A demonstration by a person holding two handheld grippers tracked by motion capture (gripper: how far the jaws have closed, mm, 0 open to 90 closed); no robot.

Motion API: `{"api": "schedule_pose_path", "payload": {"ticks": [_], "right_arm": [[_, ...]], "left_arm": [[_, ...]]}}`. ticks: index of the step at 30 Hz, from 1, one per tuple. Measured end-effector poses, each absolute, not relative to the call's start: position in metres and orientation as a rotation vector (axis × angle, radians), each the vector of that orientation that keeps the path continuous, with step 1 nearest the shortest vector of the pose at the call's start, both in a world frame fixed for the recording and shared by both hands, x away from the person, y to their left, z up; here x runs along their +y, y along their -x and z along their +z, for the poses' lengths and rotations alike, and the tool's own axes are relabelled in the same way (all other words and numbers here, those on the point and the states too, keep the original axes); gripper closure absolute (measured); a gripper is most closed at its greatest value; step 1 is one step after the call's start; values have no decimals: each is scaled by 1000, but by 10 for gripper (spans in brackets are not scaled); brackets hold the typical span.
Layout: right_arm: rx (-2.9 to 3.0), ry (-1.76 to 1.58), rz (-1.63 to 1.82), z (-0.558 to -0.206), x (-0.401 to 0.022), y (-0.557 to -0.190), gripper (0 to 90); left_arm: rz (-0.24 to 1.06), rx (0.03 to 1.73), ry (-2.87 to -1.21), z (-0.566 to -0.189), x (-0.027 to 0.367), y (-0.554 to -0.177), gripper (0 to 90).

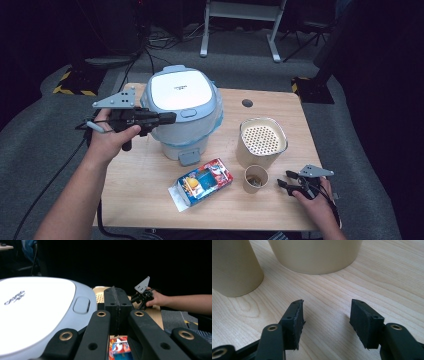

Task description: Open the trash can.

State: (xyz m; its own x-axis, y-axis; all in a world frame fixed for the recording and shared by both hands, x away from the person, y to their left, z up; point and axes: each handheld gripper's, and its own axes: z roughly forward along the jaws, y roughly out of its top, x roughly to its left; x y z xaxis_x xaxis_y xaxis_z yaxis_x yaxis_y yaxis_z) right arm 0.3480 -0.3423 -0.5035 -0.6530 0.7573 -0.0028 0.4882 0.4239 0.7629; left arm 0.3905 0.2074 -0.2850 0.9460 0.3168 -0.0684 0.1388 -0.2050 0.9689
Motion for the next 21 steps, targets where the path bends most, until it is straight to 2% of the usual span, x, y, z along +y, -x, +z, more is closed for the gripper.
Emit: {"api": "schedule_pose_path", "payload": {"ticks": [15,21], "right_arm": [[2336,-1069,1081,-503,-342,-348,446],[2337,-1069,1081,-503,-342,-348,446]], "left_arm": [[258,470,-1767,-275,192,-414,898],[239,452,-1803,-280,184,-420,899]]}}
